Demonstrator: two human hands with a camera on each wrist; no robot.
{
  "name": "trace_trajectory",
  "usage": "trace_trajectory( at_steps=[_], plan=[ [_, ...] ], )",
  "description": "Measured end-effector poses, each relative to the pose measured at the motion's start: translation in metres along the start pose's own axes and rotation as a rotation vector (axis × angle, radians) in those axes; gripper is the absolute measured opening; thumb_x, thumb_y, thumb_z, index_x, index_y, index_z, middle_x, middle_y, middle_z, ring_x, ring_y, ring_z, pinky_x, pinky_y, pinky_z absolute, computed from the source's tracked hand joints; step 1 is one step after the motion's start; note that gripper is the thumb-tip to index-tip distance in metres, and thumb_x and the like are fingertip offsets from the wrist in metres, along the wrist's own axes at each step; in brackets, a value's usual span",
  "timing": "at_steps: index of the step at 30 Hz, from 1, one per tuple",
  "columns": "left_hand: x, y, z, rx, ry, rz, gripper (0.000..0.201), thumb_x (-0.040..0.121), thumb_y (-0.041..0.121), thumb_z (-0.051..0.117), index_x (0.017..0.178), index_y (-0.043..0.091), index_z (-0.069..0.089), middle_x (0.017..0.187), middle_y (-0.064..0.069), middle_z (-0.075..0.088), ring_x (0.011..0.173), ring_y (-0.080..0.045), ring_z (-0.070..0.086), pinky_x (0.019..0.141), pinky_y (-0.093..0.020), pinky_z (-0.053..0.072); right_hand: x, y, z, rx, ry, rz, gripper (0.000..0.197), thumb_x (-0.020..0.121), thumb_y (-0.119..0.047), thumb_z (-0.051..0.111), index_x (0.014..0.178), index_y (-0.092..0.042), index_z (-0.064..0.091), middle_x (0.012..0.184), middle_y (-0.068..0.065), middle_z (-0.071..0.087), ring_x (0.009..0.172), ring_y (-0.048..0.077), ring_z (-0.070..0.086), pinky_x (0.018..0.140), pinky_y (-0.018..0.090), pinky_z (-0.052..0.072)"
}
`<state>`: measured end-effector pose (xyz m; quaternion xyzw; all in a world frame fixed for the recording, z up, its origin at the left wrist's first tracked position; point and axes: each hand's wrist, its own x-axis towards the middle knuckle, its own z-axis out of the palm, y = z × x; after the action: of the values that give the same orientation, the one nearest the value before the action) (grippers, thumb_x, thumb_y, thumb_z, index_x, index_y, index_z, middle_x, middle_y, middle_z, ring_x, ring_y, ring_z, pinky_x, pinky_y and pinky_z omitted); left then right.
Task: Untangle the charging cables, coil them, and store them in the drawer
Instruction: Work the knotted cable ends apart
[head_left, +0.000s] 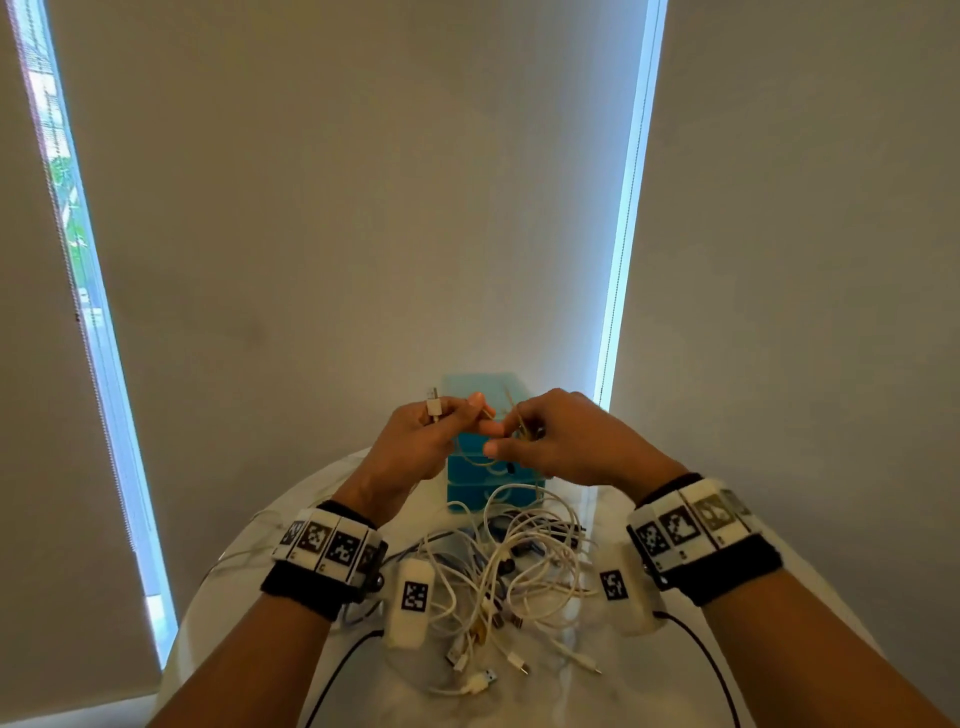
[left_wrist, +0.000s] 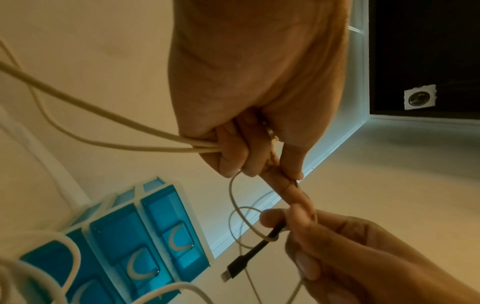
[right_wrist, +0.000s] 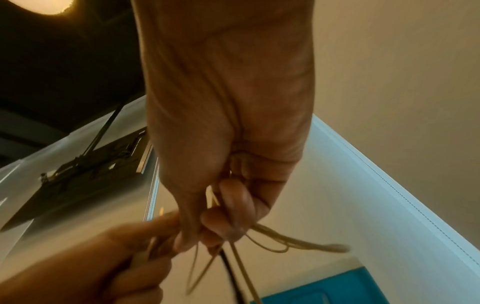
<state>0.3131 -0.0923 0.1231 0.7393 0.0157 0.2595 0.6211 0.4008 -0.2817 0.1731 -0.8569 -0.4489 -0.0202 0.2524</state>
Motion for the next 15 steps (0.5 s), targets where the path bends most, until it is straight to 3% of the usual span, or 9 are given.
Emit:
trace_trajectory(
  at_steps=[2,5,8,11,13,15],
  plan=[
    [-0.001,0.0,-0.001,-0.027,-0.018,-0.004,0.038,0.101,0.052,0.066,0.102,0.019,0.085,0.095,-0.01,0.081,0.051,-0.011,0.028,0.052,-0.032,0.021,0.002,0.0,0.009,-0.002,0.043,-0.031,0.031,0.098,-0.054,0.072,0.105,-0.024,0.078,0.088,-0.003,0.076,0.078,0.012,0.074,0.069,0.027,0.062],
    [-0.001,0.002,-0.006,0.009,0.022,0.009,0.037,0.101,0.052,0.066,0.102,0.02,0.085,0.09,0.006,0.079,0.051,-0.009,0.034,0.05,-0.025,0.025,0.002,0.011,0.008,0.136,0.173,0.012,0.019,0.106,-0.039,0.067,0.102,-0.022,0.074,0.082,-0.004,0.075,0.063,0.002,0.068,0.061,0.02,0.054],
    [-0.002,0.005,-0.011,0.098,0.144,-0.011,0.046,0.099,0.063,0.063,0.1,0.021,0.079,0.068,0.019,0.066,0.053,-0.003,0.045,0.054,-0.021,0.036,0.004,0.032,-0.004,0.627,0.58,0.18,0.016,0.108,-0.017,0.06,0.107,-0.01,0.074,0.081,0.005,0.076,0.057,0.01,0.064,0.049,0.017,0.047],
    [-0.004,0.008,-0.016,-0.078,0.153,-0.03,0.055,0.095,0.073,0.062,0.081,0.021,0.067,0.061,0.008,0.041,0.056,-0.012,0.031,0.053,-0.025,0.028,0.003,0.046,-0.014,1.29,0.989,0.231,0.02,0.107,-0.005,0.048,0.104,-0.003,0.068,0.072,0.008,0.071,0.056,0.016,0.061,0.048,0.023,0.047],
    [-0.006,0.012,-0.017,-0.224,0.151,-0.001,0.053,0.093,0.073,0.063,0.072,0.024,0.06,0.063,0.005,0.033,0.056,-0.013,0.023,0.05,-0.024,0.024,0.008,0.048,-0.018,1.535,1.221,0.213,0.021,0.108,-0.005,0.042,0.109,-0.006,0.064,0.076,0.007,0.069,0.058,0.016,0.063,0.053,0.024,0.05],
    [-0.007,0.018,-0.016,-0.285,0.155,0.045,0.049,0.093,0.068,0.062,0.069,0.025,0.058,0.063,0.005,0.03,0.054,-0.012,0.022,0.047,-0.022,0.023,0.026,0.042,-0.011,1.605,1.354,0.181,0.023,0.11,-0.007,0.037,0.117,-0.004,0.059,0.085,0.012,0.07,0.057,0.014,0.065,0.055,0.024,0.052]
  ],
)
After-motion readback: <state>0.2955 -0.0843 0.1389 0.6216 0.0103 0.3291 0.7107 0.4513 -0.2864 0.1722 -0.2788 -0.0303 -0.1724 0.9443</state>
